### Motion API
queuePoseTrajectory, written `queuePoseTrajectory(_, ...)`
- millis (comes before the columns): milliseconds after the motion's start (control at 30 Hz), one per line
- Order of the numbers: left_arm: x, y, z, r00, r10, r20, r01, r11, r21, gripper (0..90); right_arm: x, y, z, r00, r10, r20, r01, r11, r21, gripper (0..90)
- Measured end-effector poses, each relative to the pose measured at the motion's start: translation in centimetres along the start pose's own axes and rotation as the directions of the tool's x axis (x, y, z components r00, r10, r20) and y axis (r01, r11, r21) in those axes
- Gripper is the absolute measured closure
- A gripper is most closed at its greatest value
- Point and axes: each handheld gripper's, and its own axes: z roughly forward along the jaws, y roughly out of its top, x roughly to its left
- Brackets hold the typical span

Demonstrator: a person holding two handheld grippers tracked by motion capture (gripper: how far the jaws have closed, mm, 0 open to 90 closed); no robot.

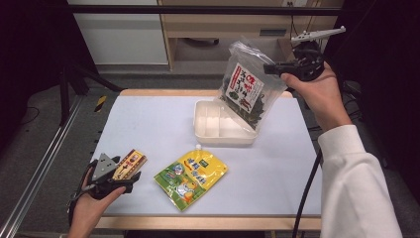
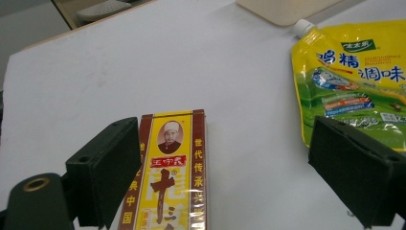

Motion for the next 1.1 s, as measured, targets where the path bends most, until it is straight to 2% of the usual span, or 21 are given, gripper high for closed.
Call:
queuePoseTrajectory(67,0.4,0.0,-0.3,0.9996,0.008,-0.027,-0.009,0.9999,-0.010,10.5,-0.5,0.0,0.4,0.9999,0.011,-0.001,-0.011,1.000,-0.016,88.5)
queuePoseTrajectory(300,1.7,-1.0,-0.1,0.9950,-0.091,-0.041,0.091,0.9959,-0.009,11.4,-1.7,-0.6,1.5,0.9988,0.049,-0.009,-0.050,0.997,-0.060,88.5)
queuePoseTrajectory(367,1.8,-1.1,0.0,0.9951,-0.092,-0.037,0.092,0.9958,0.007,11.3,-1.9,-1.1,1.8,0.9982,0.059,-0.013,-0.059,0.996,-0.064,88.6)
queuePoseTrajectory(733,1.9,-1.4,0.3,0.9936,-0.106,-0.040,0.106,0.9941,0.019,11.4,-3.3,-3.8,3.5,0.9946,0.103,-0.015,-0.104,0.993,-0.052,88.6)
queuePoseTrajectory(1100,1.9,-1.4,0.5,0.9942,-0.102,-0.036,0.103,0.9942,0.033,11.7,-4.4,-5.4,4.5,0.9919,0.127,-0.003,-0.127,0.991,-0.035,88.5)
